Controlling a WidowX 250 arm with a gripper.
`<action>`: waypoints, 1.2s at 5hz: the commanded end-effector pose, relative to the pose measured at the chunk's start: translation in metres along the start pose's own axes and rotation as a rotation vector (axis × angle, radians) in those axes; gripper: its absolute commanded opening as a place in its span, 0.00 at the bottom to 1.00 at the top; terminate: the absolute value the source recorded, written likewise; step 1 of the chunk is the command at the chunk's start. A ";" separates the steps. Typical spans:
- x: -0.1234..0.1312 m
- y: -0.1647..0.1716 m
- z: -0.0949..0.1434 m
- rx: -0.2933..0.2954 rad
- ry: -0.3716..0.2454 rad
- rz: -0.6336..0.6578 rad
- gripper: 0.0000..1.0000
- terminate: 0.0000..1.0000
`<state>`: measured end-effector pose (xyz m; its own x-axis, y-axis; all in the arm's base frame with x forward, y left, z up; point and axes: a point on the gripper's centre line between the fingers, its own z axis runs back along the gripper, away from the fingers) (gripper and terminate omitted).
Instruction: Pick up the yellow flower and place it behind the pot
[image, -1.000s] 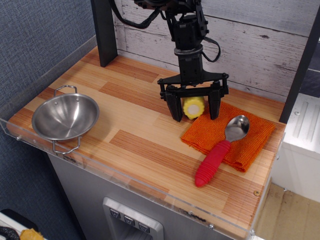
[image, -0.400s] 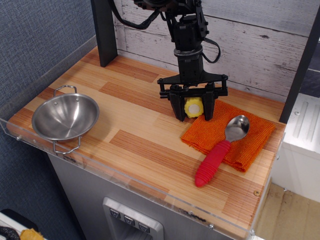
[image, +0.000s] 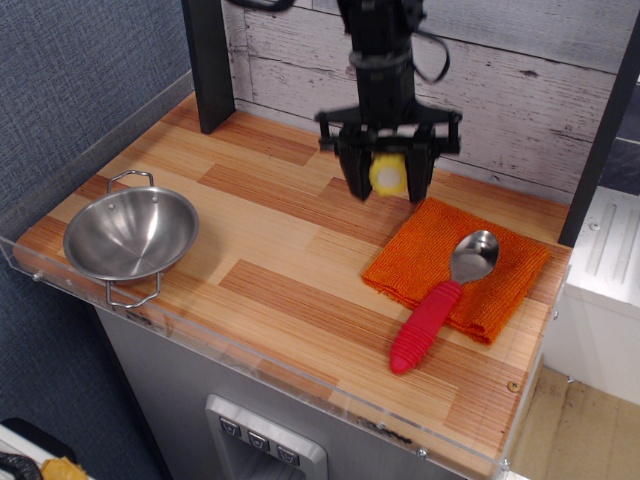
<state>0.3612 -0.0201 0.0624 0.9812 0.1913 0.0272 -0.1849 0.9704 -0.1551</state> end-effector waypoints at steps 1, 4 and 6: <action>-0.001 -0.007 0.068 0.027 -0.163 -0.012 0.00 0.00; 0.029 0.085 0.088 0.075 -0.173 0.133 0.00 0.00; 0.045 0.112 0.052 0.079 -0.081 0.121 0.00 0.00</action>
<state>0.3823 0.1044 0.0756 0.9497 0.3123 0.0244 -0.3093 0.9471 -0.0854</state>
